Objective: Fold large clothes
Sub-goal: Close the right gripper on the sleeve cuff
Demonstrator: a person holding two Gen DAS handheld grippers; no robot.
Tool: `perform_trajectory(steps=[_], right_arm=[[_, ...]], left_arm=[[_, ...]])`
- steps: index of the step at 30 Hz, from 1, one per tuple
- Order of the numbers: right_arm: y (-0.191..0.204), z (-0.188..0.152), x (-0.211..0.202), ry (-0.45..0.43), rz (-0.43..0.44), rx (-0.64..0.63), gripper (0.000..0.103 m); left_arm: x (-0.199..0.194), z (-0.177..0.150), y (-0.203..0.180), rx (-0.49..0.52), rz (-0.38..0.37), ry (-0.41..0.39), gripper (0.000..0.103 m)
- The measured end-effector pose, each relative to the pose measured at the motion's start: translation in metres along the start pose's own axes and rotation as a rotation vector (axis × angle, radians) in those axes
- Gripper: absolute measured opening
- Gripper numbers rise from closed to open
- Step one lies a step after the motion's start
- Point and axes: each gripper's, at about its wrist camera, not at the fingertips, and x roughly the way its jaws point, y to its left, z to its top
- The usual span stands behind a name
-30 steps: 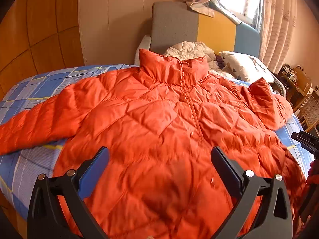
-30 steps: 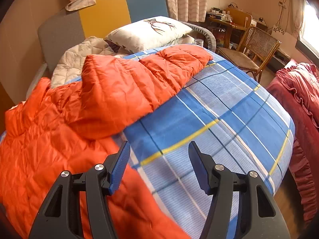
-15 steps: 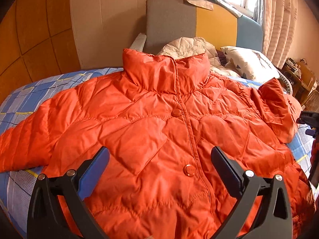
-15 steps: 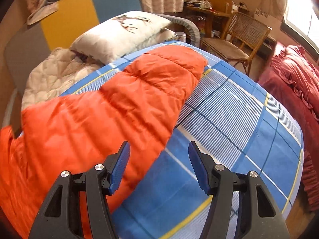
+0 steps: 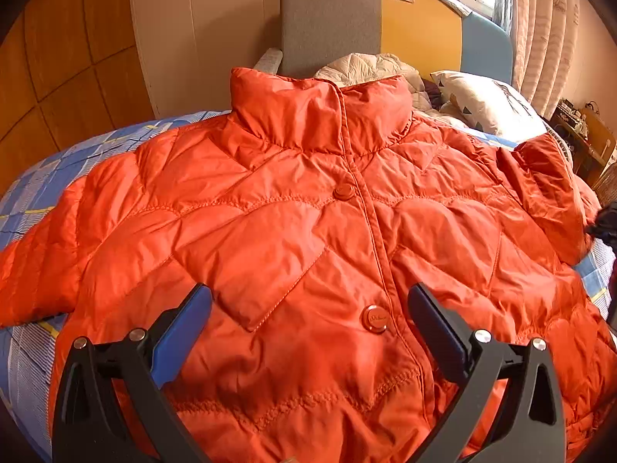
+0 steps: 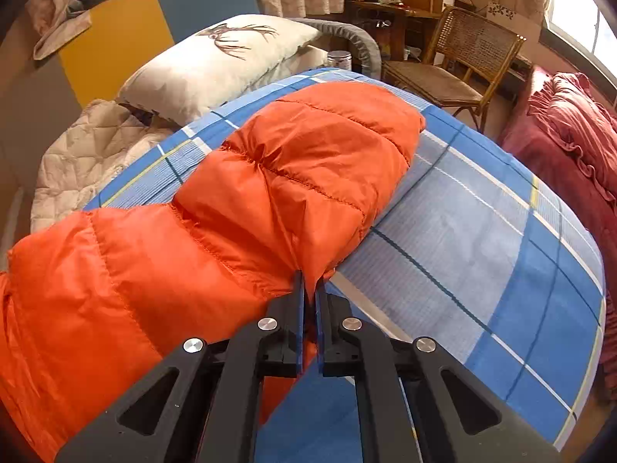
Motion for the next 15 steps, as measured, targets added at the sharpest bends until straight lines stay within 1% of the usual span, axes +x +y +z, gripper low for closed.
perform_trajectory(steps=[2, 5, 6, 8, 9, 10, 11, 12, 13, 15], right_arm=[[-0.015, -0.011, -0.01, 0.002, -0.043, 0.011, 0.003], [-0.031, -0.028, -0.018, 0.022, -0.067, 0.038, 0.003], [-0.036, -0.034, -0.02, 0.034, -0.068, 0.055, 0.003], [-0.046, -0.041, -0.022, 0.036, -0.043, 0.105, 0.004], [-0.053, -0.041, -0.022, 0.04, -0.036, 0.14, 0.01], [-0.059, -0.042, -0.023, 0.037, -0.03, 0.17, 0.026], [-0.066, -0.041, -0.023, 0.035, -0.037, 0.203, 0.049], [-0.072, -0.04, -0.023, 0.03, -0.034, 0.236, 0.06], [-0.077, -0.04, -0.022, 0.028, -0.036, 0.256, 0.069], [-0.087, -0.035, -0.015, 0.033, -0.037, 0.286, 0.069]], left_arm=[[-0.003, -0.002, 0.0, 0.005, 0.0, -0.003, 0.101], [-0.007, -0.005, -0.001, 0.012, -0.007, -0.007, 0.101], [-0.009, -0.006, -0.002, 0.018, -0.008, -0.008, 0.101], [-0.015, -0.009, -0.002, 0.027, -0.015, -0.016, 0.101], [-0.018, -0.01, -0.002, 0.032, -0.017, -0.023, 0.101], [-0.021, -0.011, -0.002, 0.038, -0.018, -0.028, 0.101], [-0.025, -0.012, -0.002, 0.045, -0.018, -0.033, 0.101], [-0.027, -0.013, -0.002, 0.051, -0.021, -0.035, 0.101], [-0.03, -0.013, -0.001, 0.057, -0.023, -0.039, 0.101], [-0.032, -0.014, 0.001, 0.062, -0.018, -0.045, 0.101]])
